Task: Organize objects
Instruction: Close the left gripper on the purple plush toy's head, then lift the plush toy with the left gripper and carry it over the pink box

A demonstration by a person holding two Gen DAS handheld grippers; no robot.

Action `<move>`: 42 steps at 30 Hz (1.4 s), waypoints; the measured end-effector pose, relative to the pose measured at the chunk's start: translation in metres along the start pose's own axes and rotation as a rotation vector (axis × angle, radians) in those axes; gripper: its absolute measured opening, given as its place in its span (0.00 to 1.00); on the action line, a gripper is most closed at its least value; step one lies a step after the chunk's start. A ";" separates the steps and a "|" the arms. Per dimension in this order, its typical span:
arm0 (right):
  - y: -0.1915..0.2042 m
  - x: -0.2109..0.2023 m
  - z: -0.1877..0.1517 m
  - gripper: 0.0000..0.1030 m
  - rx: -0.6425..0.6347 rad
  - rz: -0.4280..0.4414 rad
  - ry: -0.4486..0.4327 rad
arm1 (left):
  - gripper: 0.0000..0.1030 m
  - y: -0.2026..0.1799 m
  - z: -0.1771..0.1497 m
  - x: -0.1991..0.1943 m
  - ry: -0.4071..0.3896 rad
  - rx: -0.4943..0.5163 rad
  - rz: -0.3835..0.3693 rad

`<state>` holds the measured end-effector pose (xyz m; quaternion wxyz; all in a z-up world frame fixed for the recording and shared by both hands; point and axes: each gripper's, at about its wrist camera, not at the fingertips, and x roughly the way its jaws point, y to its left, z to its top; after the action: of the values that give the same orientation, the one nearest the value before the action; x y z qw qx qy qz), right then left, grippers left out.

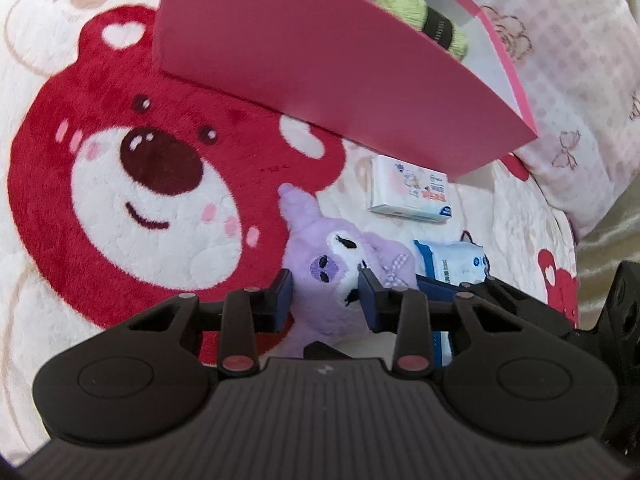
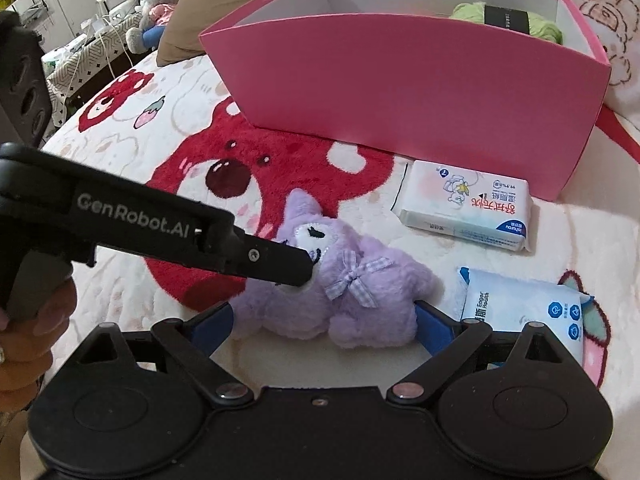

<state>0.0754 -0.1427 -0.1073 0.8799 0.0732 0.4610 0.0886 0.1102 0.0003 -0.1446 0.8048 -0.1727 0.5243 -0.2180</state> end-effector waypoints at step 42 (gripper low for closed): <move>0.036 -0.114 0.001 0.59 -0.061 -0.112 -0.245 | 0.33 -0.050 -0.006 -0.103 -0.156 0.206 -0.112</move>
<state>0.0090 -0.1330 -0.0079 0.9350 0.0308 0.3506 0.0439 0.0601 0.0126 -0.0427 0.8431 -0.1345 0.4246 -0.3014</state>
